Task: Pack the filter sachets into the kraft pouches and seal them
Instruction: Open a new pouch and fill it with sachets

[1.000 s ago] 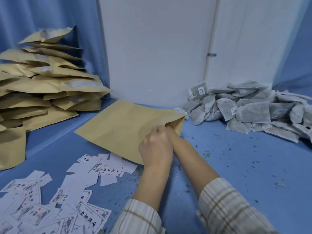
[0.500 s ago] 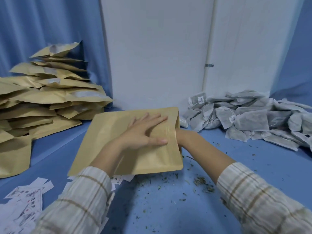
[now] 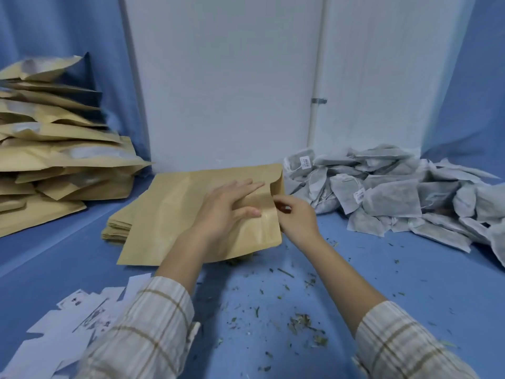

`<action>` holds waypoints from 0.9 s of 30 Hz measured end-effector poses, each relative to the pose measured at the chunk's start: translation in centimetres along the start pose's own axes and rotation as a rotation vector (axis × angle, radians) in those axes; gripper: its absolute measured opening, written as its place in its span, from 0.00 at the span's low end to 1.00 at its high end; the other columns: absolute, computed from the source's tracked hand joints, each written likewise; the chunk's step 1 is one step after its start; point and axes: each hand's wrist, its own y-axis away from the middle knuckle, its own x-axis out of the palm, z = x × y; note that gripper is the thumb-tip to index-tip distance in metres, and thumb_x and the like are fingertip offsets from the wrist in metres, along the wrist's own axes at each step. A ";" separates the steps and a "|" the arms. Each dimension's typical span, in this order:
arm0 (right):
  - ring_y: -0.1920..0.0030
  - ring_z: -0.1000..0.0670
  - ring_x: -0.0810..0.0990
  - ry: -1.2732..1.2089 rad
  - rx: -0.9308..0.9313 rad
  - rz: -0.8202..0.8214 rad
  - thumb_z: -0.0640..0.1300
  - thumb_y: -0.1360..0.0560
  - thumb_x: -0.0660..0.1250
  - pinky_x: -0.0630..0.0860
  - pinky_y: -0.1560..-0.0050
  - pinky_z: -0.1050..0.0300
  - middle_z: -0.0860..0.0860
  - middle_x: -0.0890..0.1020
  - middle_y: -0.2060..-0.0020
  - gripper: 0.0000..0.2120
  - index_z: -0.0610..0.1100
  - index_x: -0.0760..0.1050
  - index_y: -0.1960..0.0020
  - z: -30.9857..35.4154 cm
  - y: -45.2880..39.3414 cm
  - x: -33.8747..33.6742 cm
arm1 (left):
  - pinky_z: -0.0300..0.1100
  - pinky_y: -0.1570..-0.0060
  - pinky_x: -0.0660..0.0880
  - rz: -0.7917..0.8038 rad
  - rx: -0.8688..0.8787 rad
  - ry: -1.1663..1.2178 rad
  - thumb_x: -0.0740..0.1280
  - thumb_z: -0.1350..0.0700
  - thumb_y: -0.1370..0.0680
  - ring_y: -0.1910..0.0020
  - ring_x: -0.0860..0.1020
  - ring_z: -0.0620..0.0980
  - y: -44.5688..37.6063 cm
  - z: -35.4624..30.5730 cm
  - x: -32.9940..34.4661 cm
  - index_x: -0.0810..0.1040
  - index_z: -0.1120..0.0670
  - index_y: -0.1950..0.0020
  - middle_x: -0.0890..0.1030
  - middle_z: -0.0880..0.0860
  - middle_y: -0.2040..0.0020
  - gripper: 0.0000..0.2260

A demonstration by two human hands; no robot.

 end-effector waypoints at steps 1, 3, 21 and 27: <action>0.56 0.60 0.79 0.022 0.022 -0.075 0.42 0.27 0.67 0.72 0.57 0.74 0.55 0.83 0.54 0.09 0.48 0.82 0.49 -1.1 -0.4 -0.2 | 0.46 0.27 0.55 -0.004 -0.007 -0.022 0.72 0.49 0.28 0.27 0.61 0.47 -0.6 0.4 0.5 0.71 0.38 0.33 0.67 0.44 0.28 0.25; 0.59 0.58 0.78 0.147 0.075 -0.188 0.39 0.25 0.63 0.69 0.63 0.77 0.54 0.83 0.56 0.11 0.50 0.82 0.49 -3.3 -0.9 -0.5 | 0.47 0.27 0.54 -0.002 -0.016 -0.027 0.73 0.50 0.29 0.27 0.61 0.47 -1.4 1.4 1.5 0.71 0.39 0.32 0.67 0.45 0.27 0.26; 0.57 0.54 0.74 -0.003 0.299 -0.612 0.55 0.32 0.72 0.65 0.62 0.60 0.53 0.75 0.55 0.18 0.50 0.70 0.48 -9.8 -3.8 -0.8 | 0.41 0.31 0.48 -0.100 -0.053 -0.088 0.73 0.44 0.31 0.28 0.61 0.46 -3.2 5.7 4.7 0.72 0.36 0.34 0.68 0.43 0.28 0.26; 0.51 0.47 0.77 -0.677 0.321 -0.687 0.40 0.32 0.72 0.76 0.49 0.51 0.51 0.75 0.49 0.15 0.55 0.68 0.57 -9.2 -4.1 -2.4 | 0.42 0.30 0.50 -0.114 -0.058 -0.038 0.74 0.45 0.32 0.29 0.61 0.46 -2.9 5.8 4.4 0.73 0.36 0.35 0.69 0.43 0.29 0.26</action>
